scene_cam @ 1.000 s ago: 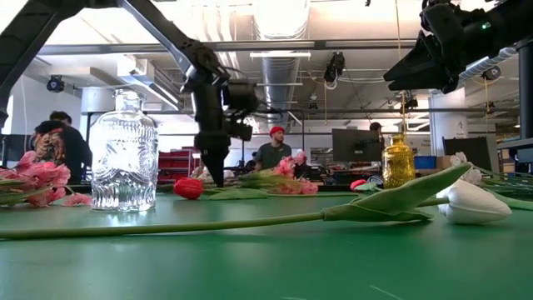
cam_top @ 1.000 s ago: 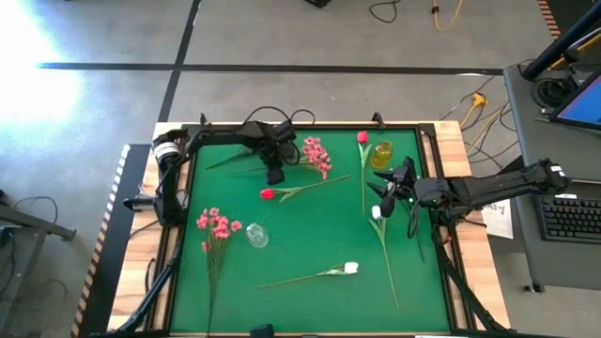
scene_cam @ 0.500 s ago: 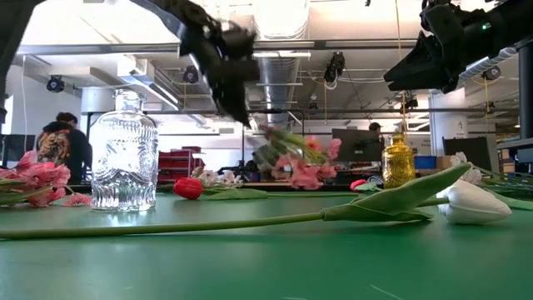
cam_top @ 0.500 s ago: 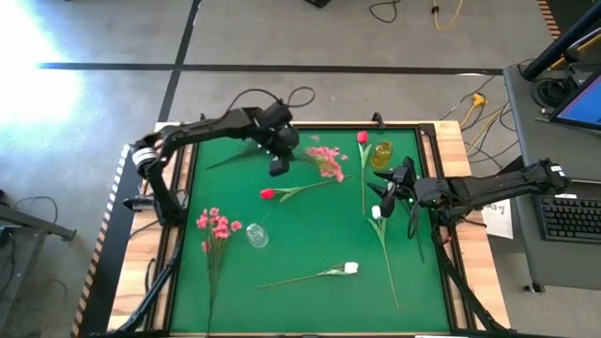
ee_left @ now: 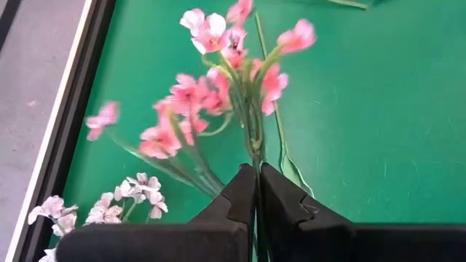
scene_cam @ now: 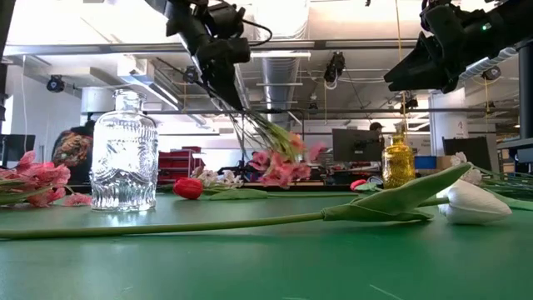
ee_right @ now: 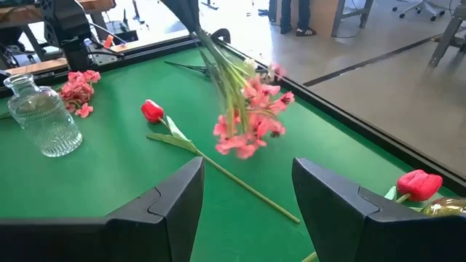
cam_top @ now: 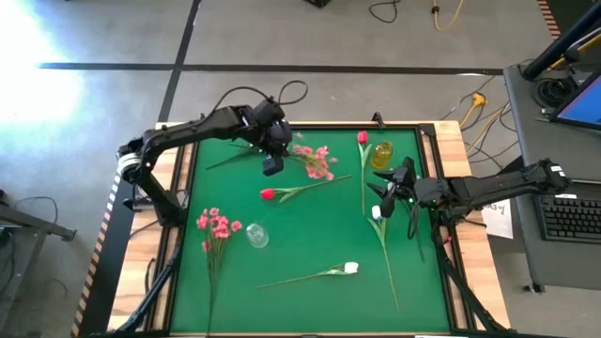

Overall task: Sort flowers into vase by color
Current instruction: Put the top pink flowers into the transparent vase

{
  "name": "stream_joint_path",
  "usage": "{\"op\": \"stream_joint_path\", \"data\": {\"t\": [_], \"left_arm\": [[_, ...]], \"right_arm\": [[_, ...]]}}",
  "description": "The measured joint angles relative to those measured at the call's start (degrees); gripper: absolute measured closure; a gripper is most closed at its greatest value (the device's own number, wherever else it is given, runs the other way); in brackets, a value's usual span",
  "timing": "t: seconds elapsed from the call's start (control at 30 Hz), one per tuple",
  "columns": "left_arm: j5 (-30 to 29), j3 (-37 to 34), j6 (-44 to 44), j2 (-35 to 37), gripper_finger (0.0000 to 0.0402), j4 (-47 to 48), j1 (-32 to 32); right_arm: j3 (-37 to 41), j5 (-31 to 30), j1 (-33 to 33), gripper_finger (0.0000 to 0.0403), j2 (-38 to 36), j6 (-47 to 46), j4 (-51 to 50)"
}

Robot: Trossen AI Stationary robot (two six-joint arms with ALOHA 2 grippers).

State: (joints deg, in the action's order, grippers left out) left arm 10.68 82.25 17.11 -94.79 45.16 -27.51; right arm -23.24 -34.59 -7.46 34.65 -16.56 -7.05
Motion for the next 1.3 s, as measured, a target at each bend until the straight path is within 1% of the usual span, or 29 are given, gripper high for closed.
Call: {"op": "stream_joint_path", "data": {"t": [0.2,0.37,0.47,0.6,0.7,0.8,0.93,1.03,1.1,1.2,1.3], "left_arm": [[-6.68,-2.41,0.37,-4.01,0.0401,2.47,-0.13],[-7.22,-6.12,0.24,-7.63,0.0401,2.47,-0.13],[-7.82,-7.83,-2.22,-9.00,0.0401,1.73,-0.13],[-8.18,-8.99,-2.80,-10.00,0.0384,2.20,-0.22],[-8.24,-9.04,-2.65,-10.09,0.0355,1.89,-0.24],[-8.24,-9.04,-2.67,-10.09,0.0312,1.95,-0.24],[-8.25,-9.09,-3.07,-10.11,0.0237,1.30,-0.24],[-8.73,-9.60,-3.67,-10.11,0.0178,-3.33,-0.22],[-8.82,-9.90,-3.76,-10.13,0.0148,-5.39,-0.11],[-11.22,-9.96,-4.12,-10.13,0.0126,-5.41,-0.02],[-11.70,-10.07,-4.55,-10.13,0.0126,-4.90,-0.05]], "right_arm": [[0.32,0.00,0.00,0.0202,0.00,0.02,-0.02],[0.41,0.00,0.00,0.0202,0.00,-0.07,0.02],[0.43,0.00,0.00,0.0202,0.00,-0.13,0.00],[0.43,0.00,0.00,0.0202,0.00,-0.11,0.02],[0.45,0.01,0.00,0.0202,0.00,-0.09,0.02],[0.52,0.02,0.00,0.0202,0.00,-0.07,0.02],[0.58,0.04,0.00,0.0202,0.00,-0.04,0.00],[0.67,0.04,0.00,0.0202,0.00,-0.03,0.02],[0.83,0.05,0.00,0.0202,0.00,-0.02,0.02],[1.06,0.06,0.00,0.0202,0.00,-0.02,0.02],[1.11,0.06,0.00,0.0202,0.00,-0.02,0.04]]}}
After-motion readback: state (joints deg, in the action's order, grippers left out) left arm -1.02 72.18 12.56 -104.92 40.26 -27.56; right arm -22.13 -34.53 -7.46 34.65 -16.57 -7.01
